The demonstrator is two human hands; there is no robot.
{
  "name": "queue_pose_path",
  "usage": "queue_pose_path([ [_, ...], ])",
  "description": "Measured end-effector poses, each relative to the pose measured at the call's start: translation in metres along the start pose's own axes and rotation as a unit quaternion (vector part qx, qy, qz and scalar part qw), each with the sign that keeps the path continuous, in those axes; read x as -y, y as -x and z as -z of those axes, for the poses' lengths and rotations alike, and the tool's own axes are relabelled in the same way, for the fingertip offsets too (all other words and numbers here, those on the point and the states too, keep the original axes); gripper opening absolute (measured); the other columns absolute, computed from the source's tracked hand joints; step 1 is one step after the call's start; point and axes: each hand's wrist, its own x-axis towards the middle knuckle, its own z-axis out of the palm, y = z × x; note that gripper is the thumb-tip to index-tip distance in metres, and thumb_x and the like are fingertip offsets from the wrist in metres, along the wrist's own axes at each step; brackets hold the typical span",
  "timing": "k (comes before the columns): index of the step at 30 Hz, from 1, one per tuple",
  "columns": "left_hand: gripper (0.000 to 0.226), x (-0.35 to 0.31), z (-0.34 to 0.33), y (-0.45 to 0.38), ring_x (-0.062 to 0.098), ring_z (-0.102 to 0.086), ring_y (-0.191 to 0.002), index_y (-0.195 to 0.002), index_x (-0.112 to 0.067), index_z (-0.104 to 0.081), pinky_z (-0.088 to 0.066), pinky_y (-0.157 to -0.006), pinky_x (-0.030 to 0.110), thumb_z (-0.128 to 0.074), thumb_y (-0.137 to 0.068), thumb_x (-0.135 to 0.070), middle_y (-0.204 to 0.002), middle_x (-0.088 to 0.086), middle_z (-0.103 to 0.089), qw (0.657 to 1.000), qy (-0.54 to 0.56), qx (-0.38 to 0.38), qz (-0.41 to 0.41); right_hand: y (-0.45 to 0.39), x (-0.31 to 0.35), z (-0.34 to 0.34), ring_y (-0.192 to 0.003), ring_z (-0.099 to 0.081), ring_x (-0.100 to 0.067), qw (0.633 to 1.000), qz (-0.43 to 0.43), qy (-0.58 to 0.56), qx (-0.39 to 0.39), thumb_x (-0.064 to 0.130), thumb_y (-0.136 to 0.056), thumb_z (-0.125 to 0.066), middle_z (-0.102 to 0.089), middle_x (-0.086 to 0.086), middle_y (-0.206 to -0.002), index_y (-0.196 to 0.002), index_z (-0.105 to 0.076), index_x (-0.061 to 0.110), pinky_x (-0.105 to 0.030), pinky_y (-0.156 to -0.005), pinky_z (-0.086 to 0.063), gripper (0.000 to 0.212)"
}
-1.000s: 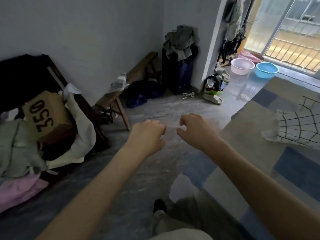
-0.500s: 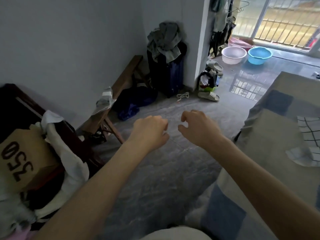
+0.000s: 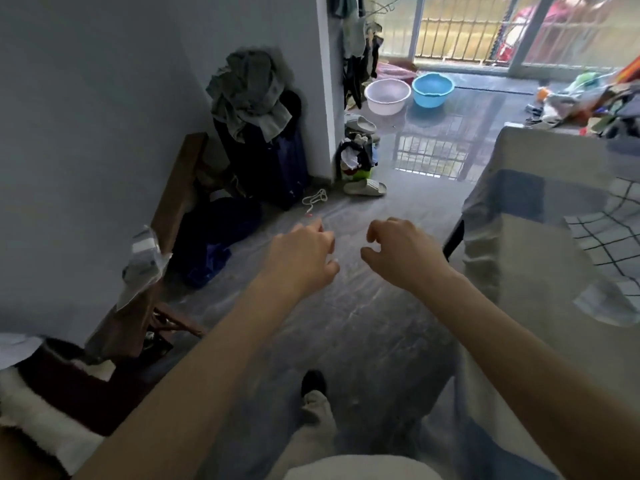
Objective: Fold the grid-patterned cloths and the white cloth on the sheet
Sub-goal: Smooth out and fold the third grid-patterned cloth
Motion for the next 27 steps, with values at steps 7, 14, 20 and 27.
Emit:
queue_pose_path([
  [7, 0.03, 0.068, 0.019, -0.099, 0.019, -0.053, -0.108, -0.112, -0.026, -0.061, -0.044, -0.079, 0.034, -0.052, -0.091, -0.045, -0.119, -0.004, -0.053, 0.997, -0.012, -0.008, -0.078, -0.074, 0.02, 0.004, -0.094, -0.059, -0.022, 0.996, -0.085, 0.01, -0.027, 0.045, -0.09, -0.052, -0.058, 0.001, -0.112, -0.113, -0.057, 0.025, -0.038, -0.075, -0.053, 0.031],
  [14, 0.03, 0.033, 0.014, -0.18, 0.018, -0.055, -0.108, -0.112, -0.028, -0.062, -0.049, -0.082, 0.038, -0.052, -0.09, -0.046, -0.12, -0.007, -0.054, 0.973, -0.009, 0.017, -0.23, -0.083, -0.019, 0.019, -0.091, -0.061, -0.023, 0.972, -0.223, -0.004, -0.079, 0.041, -0.087, -0.056, -0.06, 0.0, -0.106, -0.11, -0.061, 0.02, -0.038, -0.077, -0.054, 0.031],
  [20, 0.028, -0.037, 0.009, -0.226, 0.02, -0.053, -0.111, -0.113, -0.029, -0.061, -0.05, -0.083, 0.04, -0.051, -0.091, -0.044, -0.122, -0.007, -0.054, 0.933, -0.003, 0.051, -0.357, -0.061, -0.074, 0.029, -0.094, -0.059, -0.023, 0.928, -0.358, -0.034, -0.1, 0.042, -0.084, -0.059, -0.061, -0.004, -0.107, -0.106, -0.062, 0.02, -0.042, -0.082, -0.053, 0.031],
  [27, 0.02, -0.117, -0.009, -0.276, 0.018, -0.055, -0.105, -0.112, -0.031, -0.057, -0.048, -0.072, 0.036, -0.051, -0.093, -0.034, -0.119, -0.007, -0.054, 0.877, -0.037, 0.077, -0.473, -0.049, -0.149, 0.033, -0.092, -0.061, -0.022, 0.881, -0.455, -0.067, -0.112, 0.04, -0.085, -0.058, -0.066, -0.004, -0.106, -0.107, -0.064, 0.023, -0.032, -0.076, -0.048, 0.028],
])
